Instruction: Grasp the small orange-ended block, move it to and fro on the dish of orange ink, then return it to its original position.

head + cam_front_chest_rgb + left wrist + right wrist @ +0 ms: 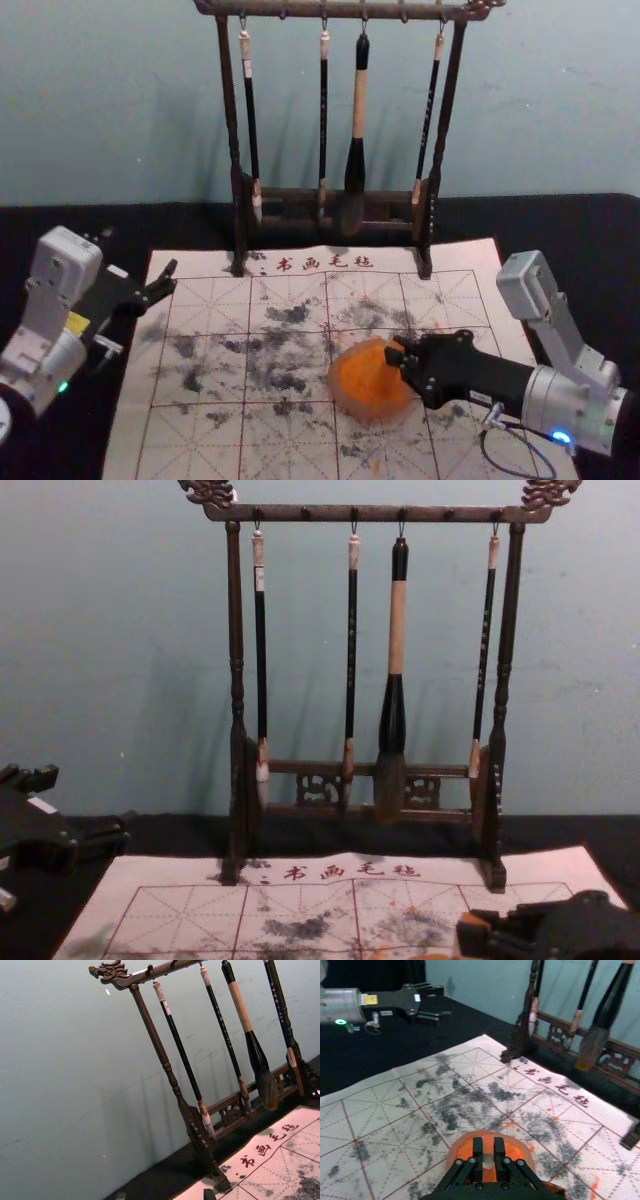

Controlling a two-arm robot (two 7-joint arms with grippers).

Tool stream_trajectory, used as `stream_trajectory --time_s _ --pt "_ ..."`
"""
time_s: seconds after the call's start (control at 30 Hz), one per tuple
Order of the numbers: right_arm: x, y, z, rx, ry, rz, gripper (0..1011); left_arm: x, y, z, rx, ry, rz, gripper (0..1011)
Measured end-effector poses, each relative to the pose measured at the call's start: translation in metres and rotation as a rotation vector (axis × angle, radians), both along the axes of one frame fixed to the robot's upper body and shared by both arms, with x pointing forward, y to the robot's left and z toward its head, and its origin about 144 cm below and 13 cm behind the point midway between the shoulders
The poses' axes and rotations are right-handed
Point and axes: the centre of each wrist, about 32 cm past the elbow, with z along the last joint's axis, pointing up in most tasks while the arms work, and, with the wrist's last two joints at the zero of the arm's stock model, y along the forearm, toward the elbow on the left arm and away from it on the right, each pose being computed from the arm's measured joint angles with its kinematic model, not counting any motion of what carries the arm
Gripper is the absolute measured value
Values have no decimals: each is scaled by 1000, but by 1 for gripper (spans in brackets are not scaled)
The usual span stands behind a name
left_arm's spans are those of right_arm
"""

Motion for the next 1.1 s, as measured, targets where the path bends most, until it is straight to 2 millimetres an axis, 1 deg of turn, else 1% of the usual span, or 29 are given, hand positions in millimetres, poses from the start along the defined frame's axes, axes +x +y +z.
stream_trajectory --time_s 0.33,0.73,1.1 --pt "0 8 -2 13 8 40 93 0 0 0 0 0 0 1001" --pt "12 19 -4 -4 3 52 93 0 0 0 0 0 0 1001" --pt "21 20 -2 -4 0 12 93 0 0 0 0 0 0 1001"
